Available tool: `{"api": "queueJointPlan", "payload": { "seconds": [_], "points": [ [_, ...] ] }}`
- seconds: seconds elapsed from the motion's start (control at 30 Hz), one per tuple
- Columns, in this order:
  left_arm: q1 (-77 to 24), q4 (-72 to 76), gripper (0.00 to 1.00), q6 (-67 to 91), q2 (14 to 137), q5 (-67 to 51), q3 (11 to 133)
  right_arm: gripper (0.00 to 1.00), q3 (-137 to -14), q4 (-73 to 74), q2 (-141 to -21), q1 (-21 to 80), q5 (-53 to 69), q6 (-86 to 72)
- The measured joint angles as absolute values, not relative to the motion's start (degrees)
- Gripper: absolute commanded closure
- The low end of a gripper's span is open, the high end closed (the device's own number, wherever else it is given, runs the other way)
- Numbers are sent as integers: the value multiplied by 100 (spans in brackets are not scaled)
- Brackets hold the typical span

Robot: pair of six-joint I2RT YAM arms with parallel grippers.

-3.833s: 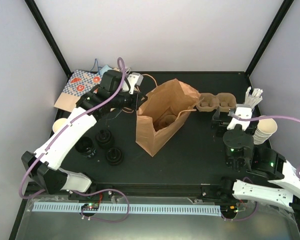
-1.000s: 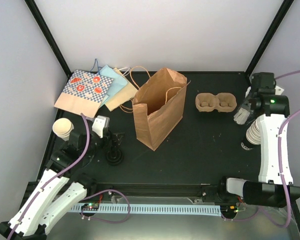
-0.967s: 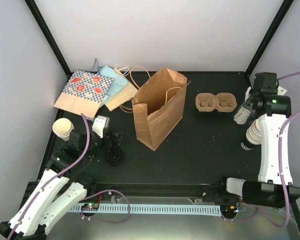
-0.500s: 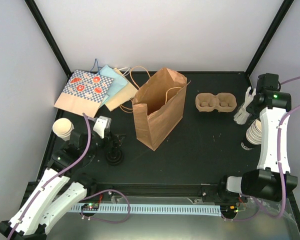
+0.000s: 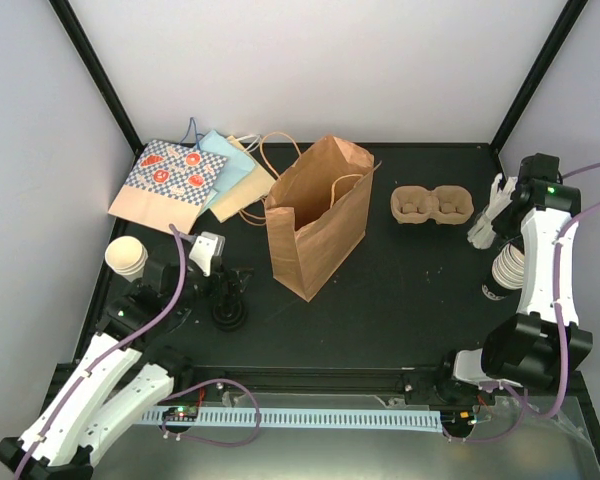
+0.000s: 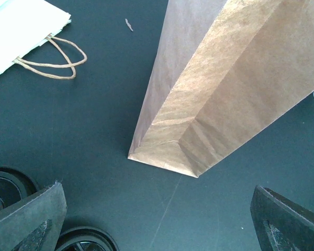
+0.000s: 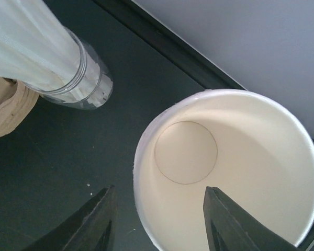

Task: Pack the takeout coffee

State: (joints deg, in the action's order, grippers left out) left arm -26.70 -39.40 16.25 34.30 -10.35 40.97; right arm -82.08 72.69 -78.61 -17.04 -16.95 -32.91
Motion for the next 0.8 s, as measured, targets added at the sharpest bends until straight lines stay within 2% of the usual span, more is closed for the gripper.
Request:
{"api": "queueJointPlan", "payload": {
  "seconds": [0.23,0.43,0.63,0.8],
  "points": [
    [-2670,-3942,1,1627,3489,-1035,4097,68,-8176,7194,-7878,-1706,-1581,-3218],
    [-2670,-3942,1,1627,3489,-1033,4097,70,-8176,7196,-7878,-1706,-1568,-3216],
    [-2670,-3942,1,1627,3507,-1033,4097,86,-8173,7194,-7878,-1706,-1559,-3221],
    [-2670,-3942,1,1627,3566,-1033,4097,90,-8173,7205,-7876,-1706,-1549,-3212]
  ]
}}
